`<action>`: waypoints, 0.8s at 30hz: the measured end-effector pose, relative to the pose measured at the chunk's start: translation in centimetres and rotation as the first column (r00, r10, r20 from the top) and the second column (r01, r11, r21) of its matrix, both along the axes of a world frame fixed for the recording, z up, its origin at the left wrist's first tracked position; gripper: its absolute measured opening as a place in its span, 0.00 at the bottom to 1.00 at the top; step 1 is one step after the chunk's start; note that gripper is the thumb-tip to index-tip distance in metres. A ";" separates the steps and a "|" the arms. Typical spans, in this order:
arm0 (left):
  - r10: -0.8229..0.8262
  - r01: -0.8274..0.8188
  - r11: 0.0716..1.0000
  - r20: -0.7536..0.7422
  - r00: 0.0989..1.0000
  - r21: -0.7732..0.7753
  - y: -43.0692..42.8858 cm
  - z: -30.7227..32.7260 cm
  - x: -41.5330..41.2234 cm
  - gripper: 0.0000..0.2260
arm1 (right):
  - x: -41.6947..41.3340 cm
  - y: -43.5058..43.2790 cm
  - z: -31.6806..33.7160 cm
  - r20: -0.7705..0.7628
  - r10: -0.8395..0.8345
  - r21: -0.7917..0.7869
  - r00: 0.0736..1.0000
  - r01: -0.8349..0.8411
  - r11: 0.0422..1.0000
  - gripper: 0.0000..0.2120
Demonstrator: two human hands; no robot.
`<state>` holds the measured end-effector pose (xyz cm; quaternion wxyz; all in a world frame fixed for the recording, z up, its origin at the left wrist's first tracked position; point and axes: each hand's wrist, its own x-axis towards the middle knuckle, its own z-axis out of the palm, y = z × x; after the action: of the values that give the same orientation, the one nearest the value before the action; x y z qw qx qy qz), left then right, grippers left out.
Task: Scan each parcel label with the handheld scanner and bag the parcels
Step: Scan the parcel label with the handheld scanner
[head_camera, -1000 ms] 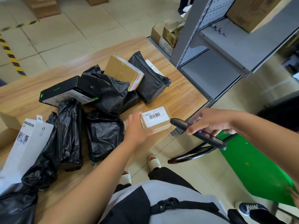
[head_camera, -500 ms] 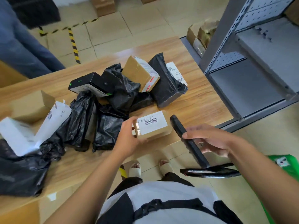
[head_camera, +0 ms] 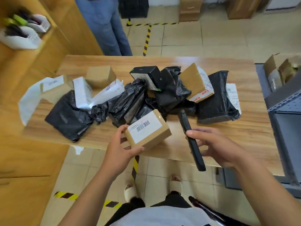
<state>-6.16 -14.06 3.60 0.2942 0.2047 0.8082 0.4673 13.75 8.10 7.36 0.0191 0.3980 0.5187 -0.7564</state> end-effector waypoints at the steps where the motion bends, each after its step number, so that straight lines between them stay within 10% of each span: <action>1: 0.027 -0.027 0.999 0.006 1.000 0.018 -1.1 0.2 -0.3 0.35 | -1.2 -0.9 0.2 -0.016 -0.035 0.007 0.999 0.035 0.999 0.17; 18: 0.347 -0.344 0.917 0.023 0.938 0.203 -27.1 2.2 -12.2 0.35 | -18.9 -25.4 3.0 -0.110 0.008 0.029 0.994 -0.005 1.000 0.11; 24: 0.439 -0.444 0.860 0.080 0.895 0.251 -33.2 1.6 -15.2 0.31 | -23.0 -31.5 4.2 -0.101 0.146 0.087 0.984 -0.137 0.987 0.25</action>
<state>-21.38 -47.26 5.21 0.1577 0.0467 0.7612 0.6273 -9.21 -23.41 11.59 0.0289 0.3194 0.5757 -0.7522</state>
